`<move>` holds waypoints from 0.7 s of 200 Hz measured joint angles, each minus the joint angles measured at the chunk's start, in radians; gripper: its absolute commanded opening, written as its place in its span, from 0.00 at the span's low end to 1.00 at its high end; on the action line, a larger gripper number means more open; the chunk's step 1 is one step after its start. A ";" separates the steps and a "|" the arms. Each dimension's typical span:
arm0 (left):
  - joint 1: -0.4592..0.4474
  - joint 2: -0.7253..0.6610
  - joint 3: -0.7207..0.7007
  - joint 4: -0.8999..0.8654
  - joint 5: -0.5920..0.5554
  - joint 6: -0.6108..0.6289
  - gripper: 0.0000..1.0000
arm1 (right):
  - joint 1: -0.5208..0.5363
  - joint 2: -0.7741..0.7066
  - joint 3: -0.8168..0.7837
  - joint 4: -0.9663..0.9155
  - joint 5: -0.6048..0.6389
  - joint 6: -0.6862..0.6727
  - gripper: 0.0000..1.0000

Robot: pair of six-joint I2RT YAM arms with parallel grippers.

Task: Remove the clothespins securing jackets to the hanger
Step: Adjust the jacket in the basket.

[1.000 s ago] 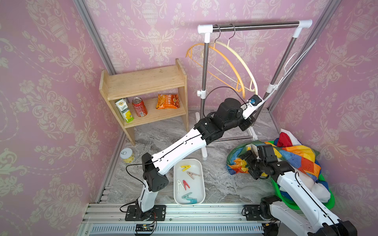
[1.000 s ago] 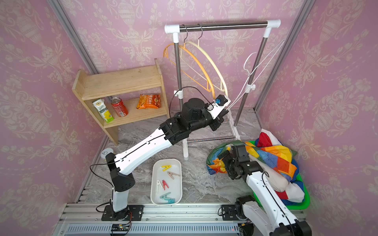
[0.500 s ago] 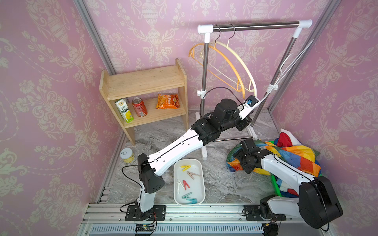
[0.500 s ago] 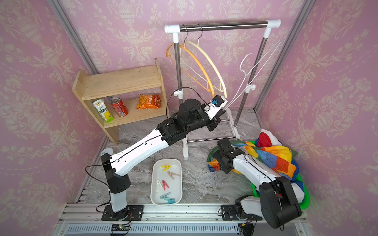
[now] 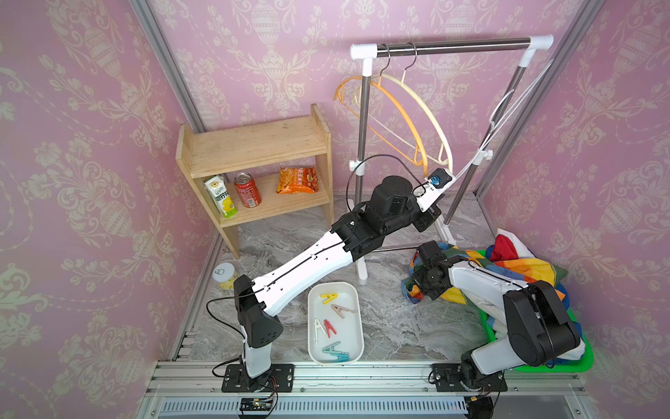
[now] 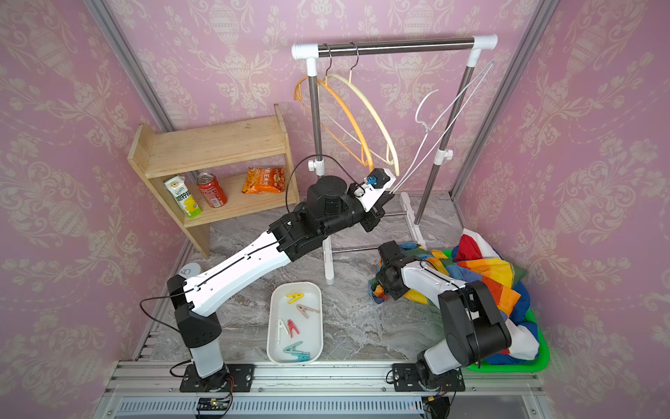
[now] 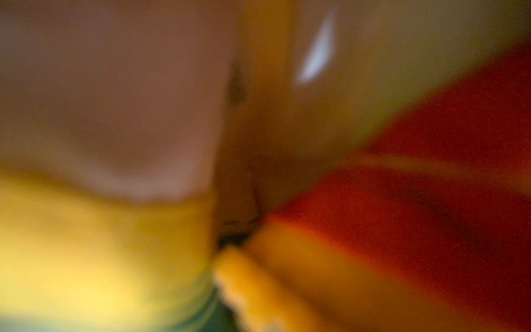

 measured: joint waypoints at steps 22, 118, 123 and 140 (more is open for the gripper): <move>0.003 0.000 0.000 0.008 0.000 0.002 0.00 | -0.011 -0.058 0.037 -0.062 0.018 -0.023 0.00; 0.010 0.072 0.100 0.032 0.059 -0.012 0.00 | -0.603 -0.611 0.525 -0.500 0.411 -0.420 0.00; 0.010 0.079 0.106 0.032 0.065 -0.014 0.00 | -0.657 -0.604 0.504 -0.505 0.401 -0.442 0.00; 0.011 0.088 0.108 0.031 0.076 -0.018 0.00 | -0.829 -0.564 0.413 -0.505 0.327 -0.500 0.00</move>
